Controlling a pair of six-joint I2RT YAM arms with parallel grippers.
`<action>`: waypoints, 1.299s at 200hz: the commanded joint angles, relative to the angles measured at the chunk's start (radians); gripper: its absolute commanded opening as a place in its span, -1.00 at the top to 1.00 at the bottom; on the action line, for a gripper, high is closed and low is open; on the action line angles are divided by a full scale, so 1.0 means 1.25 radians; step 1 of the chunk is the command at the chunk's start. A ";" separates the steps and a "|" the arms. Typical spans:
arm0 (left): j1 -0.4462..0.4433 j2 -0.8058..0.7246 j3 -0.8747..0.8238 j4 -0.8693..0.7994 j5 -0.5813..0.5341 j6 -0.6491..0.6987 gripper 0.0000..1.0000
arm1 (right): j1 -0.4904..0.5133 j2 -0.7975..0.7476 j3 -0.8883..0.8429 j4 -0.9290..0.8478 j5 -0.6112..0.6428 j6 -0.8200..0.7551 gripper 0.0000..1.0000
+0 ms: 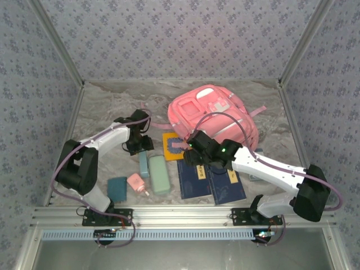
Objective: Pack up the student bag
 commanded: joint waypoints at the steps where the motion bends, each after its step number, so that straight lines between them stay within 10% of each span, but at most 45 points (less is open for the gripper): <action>1: 0.004 -0.008 -0.001 0.006 -0.015 -0.006 0.15 | -0.007 -0.024 -0.017 -0.007 0.022 0.011 -0.40; 35: 0.011 -0.056 0.003 -0.015 -0.019 0.002 0.59 | -0.018 -0.036 -0.039 0.001 0.020 0.013 -0.39; 107: 0.053 -0.251 0.073 -0.089 -0.015 0.032 0.63 | -0.046 -0.082 -0.042 0.092 -0.022 0.013 -0.48; 147: 0.063 -0.340 0.083 0.004 0.165 -0.060 0.63 | -0.120 -0.128 -0.133 0.348 -0.317 0.049 -0.57; 183: 0.053 -0.383 0.047 0.147 0.303 -0.157 0.70 | -0.122 -0.073 -0.110 0.435 -0.377 0.078 -0.72; 260: -0.030 -0.402 0.042 0.194 0.353 -0.086 0.74 | -0.142 0.028 -0.003 0.431 -0.420 0.130 -0.29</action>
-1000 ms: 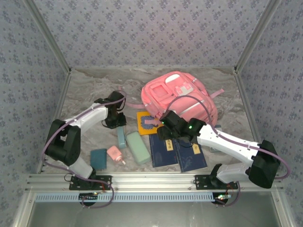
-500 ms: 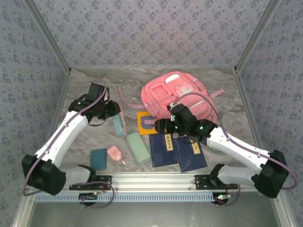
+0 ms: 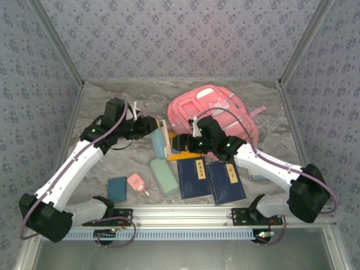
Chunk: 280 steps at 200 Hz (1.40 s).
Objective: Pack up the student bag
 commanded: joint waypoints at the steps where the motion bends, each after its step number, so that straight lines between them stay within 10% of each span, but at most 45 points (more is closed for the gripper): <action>1: -0.009 -0.017 0.004 0.034 0.047 0.030 0.74 | -0.001 0.012 0.067 -0.001 -0.013 -0.013 -0.27; 43: -0.016 -0.011 0.005 0.037 0.062 0.044 0.78 | -0.003 0.010 0.070 -0.020 -0.012 -0.045 0.05; 280: -0.048 0.042 0.020 0.005 0.081 0.087 0.84 | -0.019 0.003 0.092 -0.053 -0.058 -0.114 0.11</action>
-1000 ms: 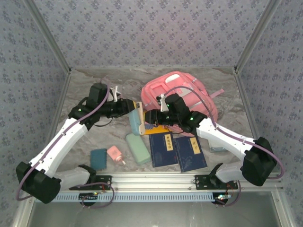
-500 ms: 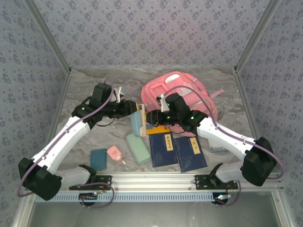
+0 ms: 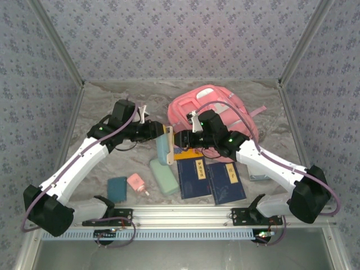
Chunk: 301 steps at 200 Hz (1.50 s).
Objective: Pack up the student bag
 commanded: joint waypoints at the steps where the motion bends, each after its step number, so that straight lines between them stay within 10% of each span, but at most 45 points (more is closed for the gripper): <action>1: -0.010 -0.002 0.022 0.014 0.033 0.012 0.84 | -0.005 0.011 0.027 0.007 -0.025 -0.018 0.11; 119: -0.020 -0.011 0.020 0.020 0.047 0.001 0.84 | 0.004 0.053 0.017 0.046 -0.058 -0.018 0.26; 211: -0.019 -0.001 0.031 0.022 0.044 0.001 0.84 | 0.014 0.058 0.000 0.038 -0.073 -0.018 0.78; 301: -0.022 0.133 0.240 -0.098 -0.022 0.199 -0.34 | -0.208 -0.124 -0.121 -0.012 -0.027 0.050 1.00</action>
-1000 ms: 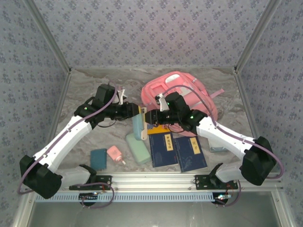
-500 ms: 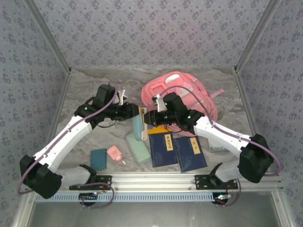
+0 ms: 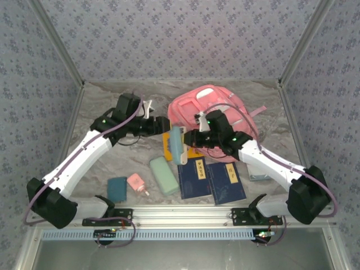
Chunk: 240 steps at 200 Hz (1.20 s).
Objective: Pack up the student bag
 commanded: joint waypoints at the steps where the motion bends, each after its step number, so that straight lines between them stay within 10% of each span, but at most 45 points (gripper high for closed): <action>1: -0.001 0.056 0.104 -0.042 -0.014 0.106 -0.34 | -0.095 -0.099 -0.039 -0.035 0.021 0.030 1.00; 88: -0.165 0.633 0.670 -0.238 0.056 0.305 -0.14 | -0.606 -0.383 -0.081 -0.303 0.207 0.150 1.00; 144: -0.210 0.920 0.993 -0.295 0.102 0.322 -0.13 | -0.628 -0.388 -0.030 -0.339 0.265 0.147 1.00; 240: -0.222 1.029 1.036 -0.220 0.165 0.271 -0.07 | -0.621 -0.381 -0.002 -0.353 0.274 0.117 1.00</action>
